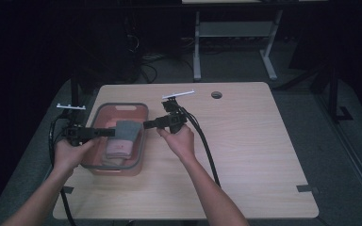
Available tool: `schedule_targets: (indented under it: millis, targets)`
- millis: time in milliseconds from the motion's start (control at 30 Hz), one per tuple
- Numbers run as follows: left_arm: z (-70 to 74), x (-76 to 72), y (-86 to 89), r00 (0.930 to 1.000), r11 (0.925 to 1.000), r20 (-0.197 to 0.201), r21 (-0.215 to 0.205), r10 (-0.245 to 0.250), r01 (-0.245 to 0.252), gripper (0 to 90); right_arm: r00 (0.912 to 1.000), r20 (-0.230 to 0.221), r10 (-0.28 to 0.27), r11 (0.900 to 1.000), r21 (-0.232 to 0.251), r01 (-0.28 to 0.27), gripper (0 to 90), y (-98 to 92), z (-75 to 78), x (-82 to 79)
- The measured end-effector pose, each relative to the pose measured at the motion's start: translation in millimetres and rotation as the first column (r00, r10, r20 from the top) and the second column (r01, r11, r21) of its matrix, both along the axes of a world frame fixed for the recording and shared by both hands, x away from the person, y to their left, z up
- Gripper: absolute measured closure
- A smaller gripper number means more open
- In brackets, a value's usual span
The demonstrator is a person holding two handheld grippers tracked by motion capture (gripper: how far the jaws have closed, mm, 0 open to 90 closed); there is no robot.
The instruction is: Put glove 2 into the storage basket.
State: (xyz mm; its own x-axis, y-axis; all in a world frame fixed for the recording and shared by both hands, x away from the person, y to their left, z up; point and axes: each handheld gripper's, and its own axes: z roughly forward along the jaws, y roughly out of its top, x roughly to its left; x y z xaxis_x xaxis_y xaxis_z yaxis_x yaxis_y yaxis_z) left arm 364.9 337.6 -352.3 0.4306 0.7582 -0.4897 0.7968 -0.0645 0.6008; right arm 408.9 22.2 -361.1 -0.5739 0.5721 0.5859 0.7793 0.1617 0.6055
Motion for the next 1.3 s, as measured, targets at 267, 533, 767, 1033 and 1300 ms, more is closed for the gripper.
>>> schedule_targets:
  millis: [267, 533, 767, 1033, 1300]
  targets:
    - [1.9, 1.1, -8.0, 0.9999, 0.9999, 0.004, -0.003, -0.017, 0.017, 53.1, 0.9997, 0.0, -0.025, 1.0, 0.007, 0.025, 50.8, -16.2, 0.5, -2.1]
    - [2.8, 3.2, -17.6, 0.9994, 0.9994, 0.005, -0.008, -0.035, 0.035, 52.9, 0.999, 0.005, -0.044, 0.999, 0.002, 0.044, 49.5, -35.6, -0.7, -4.2]
    - [4.1, 4.5, -29.0, 0.9987, 0.9986, 0.008, -0.017, -0.05, 0.05, 52.6, 0.998, -0.001, -0.063, 0.998, 0.01, 0.063, 48.6, -52.7, -3.1, -7.2]
    - [4.3, 6.1, -41.6, 0.9973, 0.9972, 0.013, -0.023, -0.072, 0.072, 52.1, 0.9968, -0.008, -0.08, 0.997, 0.015, 0.08, 47.4, -68.9, -8.0, -10.0]
    - [7.7, 7.4, -55.7, 0.9946, 0.9945, 0.024, -0.023, -0.101, 0.102, 51.1, 0.9951, -0.013, -0.098, 0.995, 0.019, 0.098, 46.4, -84.6, -9.8, -13.3]
